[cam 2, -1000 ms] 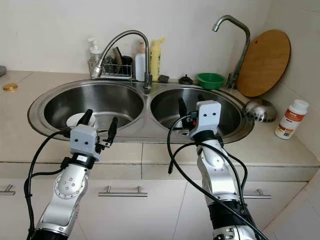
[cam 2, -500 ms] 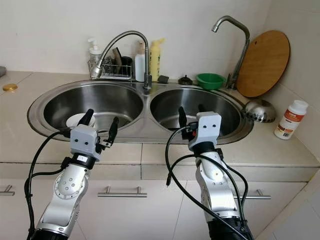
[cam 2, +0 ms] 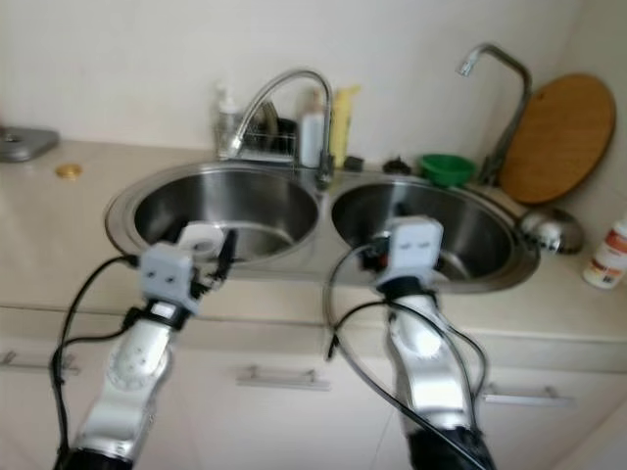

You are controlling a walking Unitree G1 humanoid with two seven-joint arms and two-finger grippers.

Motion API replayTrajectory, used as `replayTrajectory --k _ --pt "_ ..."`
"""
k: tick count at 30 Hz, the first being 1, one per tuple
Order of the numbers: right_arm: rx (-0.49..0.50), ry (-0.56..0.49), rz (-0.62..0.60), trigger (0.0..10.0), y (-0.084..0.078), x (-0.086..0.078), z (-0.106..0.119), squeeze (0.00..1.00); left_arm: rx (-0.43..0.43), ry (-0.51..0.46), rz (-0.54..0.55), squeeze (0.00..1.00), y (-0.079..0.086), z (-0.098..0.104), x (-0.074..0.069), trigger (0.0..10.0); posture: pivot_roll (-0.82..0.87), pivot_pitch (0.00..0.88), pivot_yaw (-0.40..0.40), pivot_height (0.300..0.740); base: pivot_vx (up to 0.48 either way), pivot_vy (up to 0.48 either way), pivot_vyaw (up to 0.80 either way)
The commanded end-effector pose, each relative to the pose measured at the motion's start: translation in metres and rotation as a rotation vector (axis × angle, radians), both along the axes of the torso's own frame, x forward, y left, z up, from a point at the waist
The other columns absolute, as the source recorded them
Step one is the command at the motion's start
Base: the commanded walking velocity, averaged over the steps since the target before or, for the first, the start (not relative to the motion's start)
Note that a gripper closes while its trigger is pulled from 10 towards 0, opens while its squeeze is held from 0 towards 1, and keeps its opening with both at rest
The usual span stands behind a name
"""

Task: Kitchen organization

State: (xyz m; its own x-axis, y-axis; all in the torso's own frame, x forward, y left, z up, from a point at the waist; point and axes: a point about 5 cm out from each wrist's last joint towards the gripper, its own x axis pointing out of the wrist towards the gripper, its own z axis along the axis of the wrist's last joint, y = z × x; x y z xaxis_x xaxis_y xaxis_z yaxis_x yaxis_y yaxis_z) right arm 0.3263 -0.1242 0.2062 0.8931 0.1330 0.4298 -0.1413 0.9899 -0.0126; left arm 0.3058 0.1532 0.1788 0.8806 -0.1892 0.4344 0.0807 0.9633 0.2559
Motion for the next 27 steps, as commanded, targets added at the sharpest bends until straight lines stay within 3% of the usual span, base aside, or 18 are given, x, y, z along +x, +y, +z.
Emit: replayTrajectory --k 1,8,11,17,24,27 --pt "-0.007 -0.018 -0.031 10.0 -0.0092 -0.0017 0.0043 0.0 0.002 -0.018 -0.029 0.0 -0.0073 0.0057 0.0001 10.0 -0.01 0.0 -0.065 0.74 0.0 0.48 0.0" --pt "-0.008 0.014 -0.044 10.0 -0.0095 0.0008 0.002 0.0 0.006 -0.022 -0.029 0.0 -0.0071 0.0063 -0.0003 10.0 -0.01 0.0 -0.066 0.74 0.0 0.48 0.0" --pt "0.003 0.019 -0.045 10.0 -0.0101 0.001 0.0018 0.0 0.002 -0.028 -0.028 0.0 -0.0068 0.0069 -0.0006 10.0 -0.01 0.0 -0.066 0.74 0.0 0.271 -0.8" --pt "0.005 0.005 -0.048 10.0 -0.0117 -0.0007 0.003 0.0 0.023 -0.043 -0.029 0.0 -0.0083 0.0077 -0.0014 10.0 -0.01 0.0 -0.064 0.74 0.0 0.0 -0.8" --pt "0.007 -0.012 -0.059 10.0 -0.0125 -0.0023 0.0046 0.0 0.036 -0.048 -0.034 0.0 -0.0095 0.0078 -0.0017 10.0 -0.01 0.0 -0.061 0.74 0.0 0.0 0.0" --pt "0.009 -0.018 -0.059 10.0 -0.0127 -0.0029 0.0048 0.0 0.04 -0.053 -0.033 0.0 -0.0095 0.0084 -0.0018 10.0 -0.01 0.0 -0.062 0.74 0.0 0.0 -0.8"
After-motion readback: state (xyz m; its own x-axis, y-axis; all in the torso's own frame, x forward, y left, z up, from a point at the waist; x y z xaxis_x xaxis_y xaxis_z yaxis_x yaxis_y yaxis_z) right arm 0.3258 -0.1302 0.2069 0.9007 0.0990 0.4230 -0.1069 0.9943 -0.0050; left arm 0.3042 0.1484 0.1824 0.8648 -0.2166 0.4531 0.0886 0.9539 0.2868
